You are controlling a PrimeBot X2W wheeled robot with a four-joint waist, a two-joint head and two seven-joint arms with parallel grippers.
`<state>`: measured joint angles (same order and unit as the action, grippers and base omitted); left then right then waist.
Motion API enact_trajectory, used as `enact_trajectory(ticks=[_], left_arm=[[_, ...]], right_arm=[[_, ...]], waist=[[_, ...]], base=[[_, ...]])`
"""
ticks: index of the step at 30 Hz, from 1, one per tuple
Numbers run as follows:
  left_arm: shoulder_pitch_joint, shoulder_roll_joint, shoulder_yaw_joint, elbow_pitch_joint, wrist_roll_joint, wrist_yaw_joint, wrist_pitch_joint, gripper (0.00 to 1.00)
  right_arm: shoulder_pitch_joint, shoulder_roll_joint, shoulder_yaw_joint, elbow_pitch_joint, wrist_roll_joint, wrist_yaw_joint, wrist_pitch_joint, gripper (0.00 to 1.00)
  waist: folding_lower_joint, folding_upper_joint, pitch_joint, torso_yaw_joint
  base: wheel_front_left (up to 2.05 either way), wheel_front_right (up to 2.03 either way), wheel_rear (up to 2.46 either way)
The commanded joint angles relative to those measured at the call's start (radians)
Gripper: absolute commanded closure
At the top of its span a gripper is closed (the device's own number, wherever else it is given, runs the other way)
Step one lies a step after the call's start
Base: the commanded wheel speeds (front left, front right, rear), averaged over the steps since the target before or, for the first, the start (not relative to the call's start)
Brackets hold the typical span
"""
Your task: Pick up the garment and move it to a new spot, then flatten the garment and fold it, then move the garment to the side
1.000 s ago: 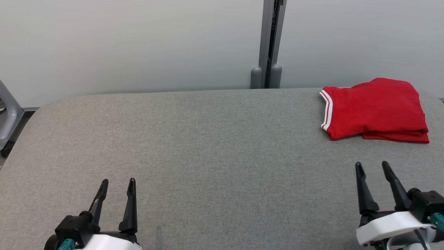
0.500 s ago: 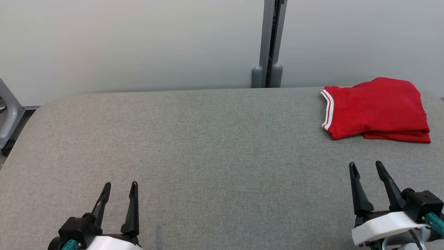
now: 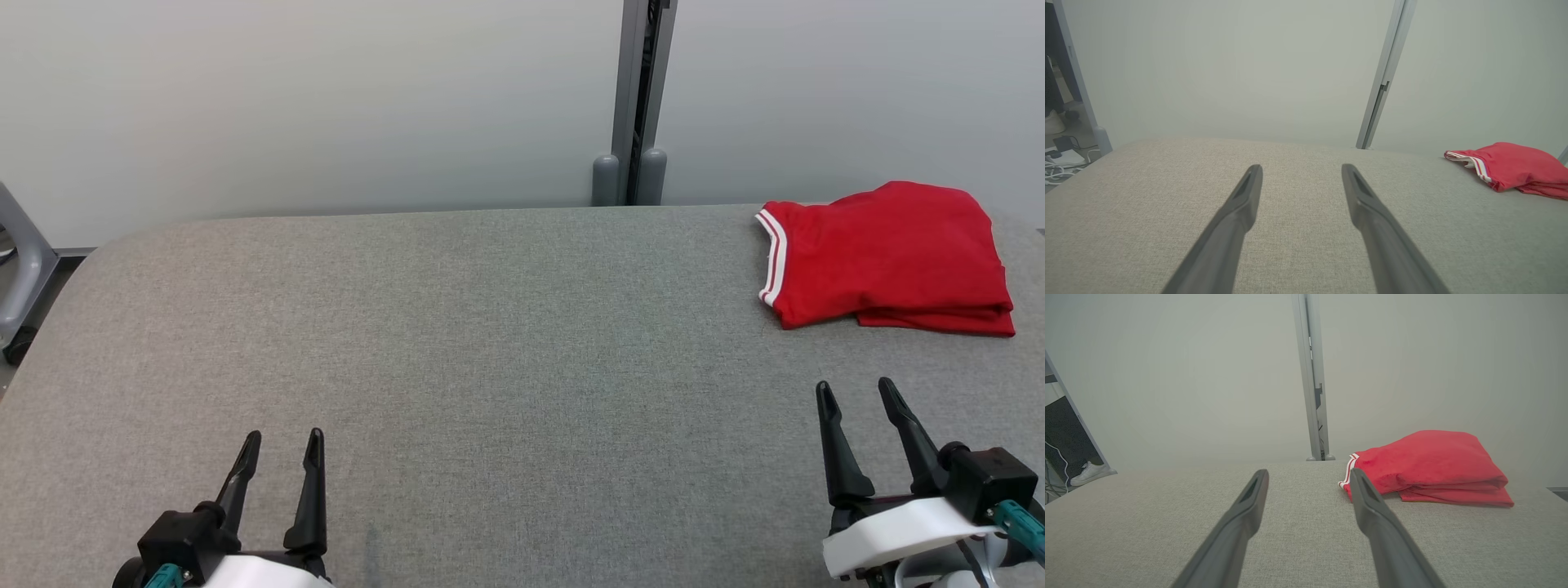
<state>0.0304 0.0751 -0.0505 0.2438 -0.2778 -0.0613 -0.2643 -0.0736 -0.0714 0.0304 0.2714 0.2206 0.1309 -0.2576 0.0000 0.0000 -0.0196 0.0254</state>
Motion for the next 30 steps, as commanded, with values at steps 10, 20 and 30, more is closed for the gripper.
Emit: enact_trajectory(ticks=[10, 20, 30], left_arm=[[-0.023, -0.008, 0.019, 0.012, 0.021, -0.016, -0.001, 0.0], [-0.027, -0.013, 0.029, 0.018, 0.03, -0.027, -0.001, 0.0], [-0.007, -0.03, 0.035, 0.067, -0.031, -0.028, 0.021, 1.0]], right_arm=[[-0.008, -0.003, 0.0, -0.003, -0.004, 0.0, -0.008, 0.0], [-0.015, -0.006, 0.01, 0.01, -0.002, 0.0, -0.008, 0.0], [0.008, 0.01, 0.0, 0.051, 0.059, 0.0, 0.025, 1.0]], waist=[[0.0, 0.0, 0.002, 0.001], [0.0, 0.0, 0.001, -0.002], [0.0, 0.0, 0.001, -0.003]], base=[[0.0, 0.0, 0.0], [0.0, 0.0, 0.0], [0.0, 0.0, 0.0]])
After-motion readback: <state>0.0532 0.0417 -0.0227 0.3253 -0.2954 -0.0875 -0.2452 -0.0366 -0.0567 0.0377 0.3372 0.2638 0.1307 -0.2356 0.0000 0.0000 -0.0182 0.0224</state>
